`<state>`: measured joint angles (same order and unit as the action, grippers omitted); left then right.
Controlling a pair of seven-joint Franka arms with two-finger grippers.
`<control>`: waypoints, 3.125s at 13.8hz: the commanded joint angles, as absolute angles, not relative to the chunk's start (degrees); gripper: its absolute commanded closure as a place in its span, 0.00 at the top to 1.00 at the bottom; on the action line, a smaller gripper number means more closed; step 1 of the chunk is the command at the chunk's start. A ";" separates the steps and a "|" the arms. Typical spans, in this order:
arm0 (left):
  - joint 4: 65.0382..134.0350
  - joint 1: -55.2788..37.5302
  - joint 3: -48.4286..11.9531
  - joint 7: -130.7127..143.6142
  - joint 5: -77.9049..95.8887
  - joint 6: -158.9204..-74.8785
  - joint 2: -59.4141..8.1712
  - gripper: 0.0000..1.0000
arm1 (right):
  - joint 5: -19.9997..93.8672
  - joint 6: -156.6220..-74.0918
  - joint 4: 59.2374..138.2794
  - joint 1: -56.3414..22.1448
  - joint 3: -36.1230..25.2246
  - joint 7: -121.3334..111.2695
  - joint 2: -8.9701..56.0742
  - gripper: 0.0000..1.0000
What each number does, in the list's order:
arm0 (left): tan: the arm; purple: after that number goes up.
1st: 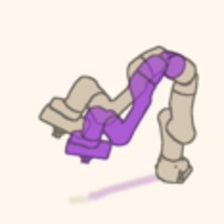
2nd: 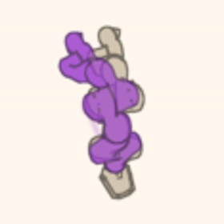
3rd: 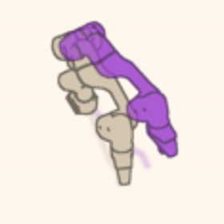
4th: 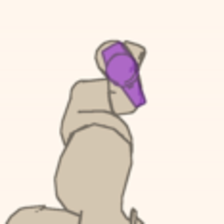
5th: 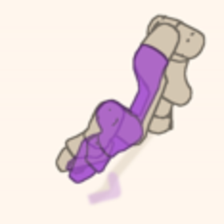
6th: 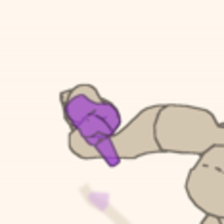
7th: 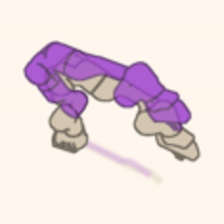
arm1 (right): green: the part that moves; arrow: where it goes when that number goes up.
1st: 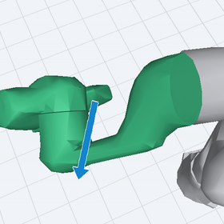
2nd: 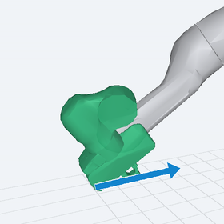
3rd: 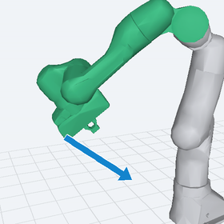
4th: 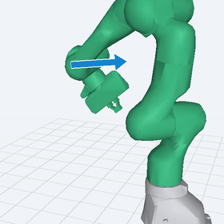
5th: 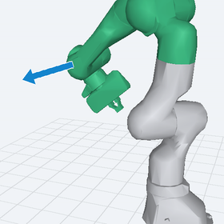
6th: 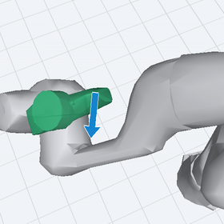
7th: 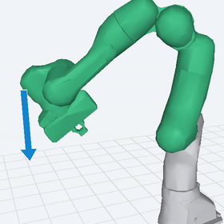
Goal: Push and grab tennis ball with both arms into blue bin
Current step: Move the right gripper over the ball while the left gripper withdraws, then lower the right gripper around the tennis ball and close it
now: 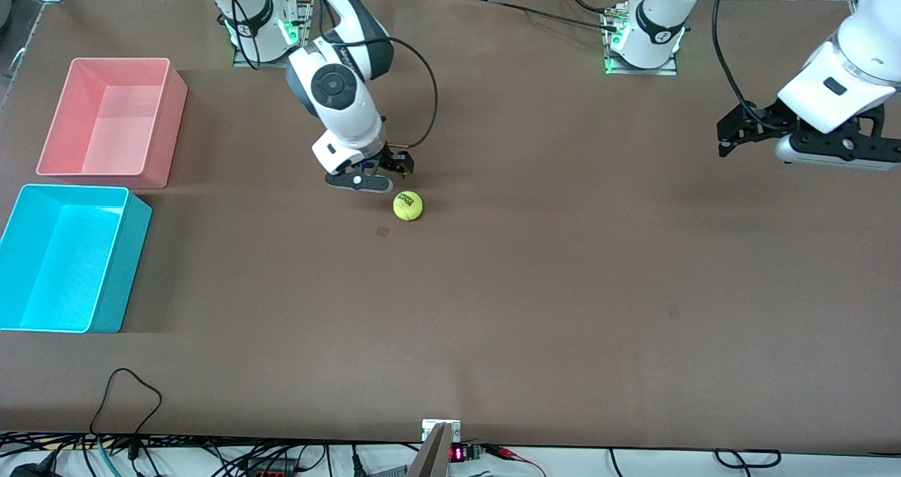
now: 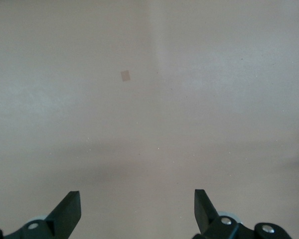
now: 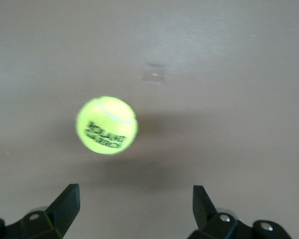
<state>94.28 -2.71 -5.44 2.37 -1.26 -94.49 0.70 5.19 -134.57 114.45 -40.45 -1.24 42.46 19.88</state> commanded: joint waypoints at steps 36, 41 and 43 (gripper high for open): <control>94.83 -0.88 -9.76 4.22 -2.99 -86.40 -0.62 1.00 | 5.19 -149.85 108.72 -43.33 -2.99 36.65 35.33 1.00; 94.92 -1.05 -9.93 4.22 -3.08 -85.61 -0.53 1.00 | 5.10 -149.85 108.72 -43.24 -2.99 36.48 35.33 0.83; 94.75 -1.23 -9.93 4.22 -2.99 -85.60 -0.53 1.00 | 5.10 -149.94 108.72 -43.24 -2.99 36.47 35.33 0.59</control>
<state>95.63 -0.88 -9.88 4.79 -2.77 -86.67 -0.29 5.16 -149.58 109.59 -42.64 -2.42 37.20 34.81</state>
